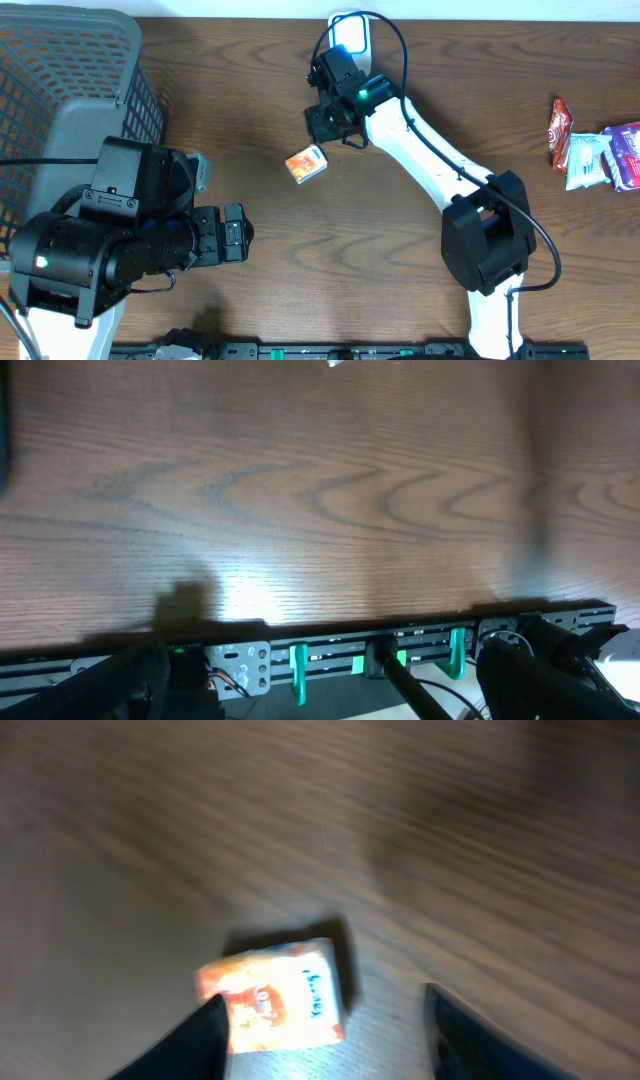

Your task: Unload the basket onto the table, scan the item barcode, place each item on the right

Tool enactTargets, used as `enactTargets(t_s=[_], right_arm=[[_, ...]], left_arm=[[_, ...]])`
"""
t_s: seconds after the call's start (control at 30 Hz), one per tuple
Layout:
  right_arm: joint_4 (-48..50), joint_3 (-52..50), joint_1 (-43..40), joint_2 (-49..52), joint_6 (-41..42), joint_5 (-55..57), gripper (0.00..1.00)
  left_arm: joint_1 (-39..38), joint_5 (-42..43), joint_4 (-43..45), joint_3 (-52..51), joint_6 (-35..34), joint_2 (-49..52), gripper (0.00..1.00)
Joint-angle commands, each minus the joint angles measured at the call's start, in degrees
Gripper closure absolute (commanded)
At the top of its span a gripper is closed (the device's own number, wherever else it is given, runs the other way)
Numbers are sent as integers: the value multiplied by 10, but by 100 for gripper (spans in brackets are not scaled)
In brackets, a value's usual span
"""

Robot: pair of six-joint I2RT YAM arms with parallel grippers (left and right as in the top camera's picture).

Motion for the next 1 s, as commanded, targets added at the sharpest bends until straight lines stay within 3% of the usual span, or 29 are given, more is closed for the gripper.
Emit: enactTargets(t_s=[0.0,0.1,0.17,0.23,0.53,0.83,0.97], right_arm=[[12,-5,0,7,-36,-66,36],[41,-18,0,9,-41,-67,43],[79,-37,3,11,-46,-67,57],[133,-68,9,14,-46,-67,65],[333,-200,15,15,-46,-67,59],[351,-223,15,17,-46,-67,59],[283,-197,11,8,-51,-67,57]], left_arm=[[2,-4,-11,4,1,0,2],[2,-4,-11,4,1,0,2],[2,-4,-11,4,1,0,2],[2,-4,-11,4,1,0,2],[2,-4,-11,4,1,0,2],[2,-4,-11,4,1,0,2],[2,-4,-11,4,1,0,2]])
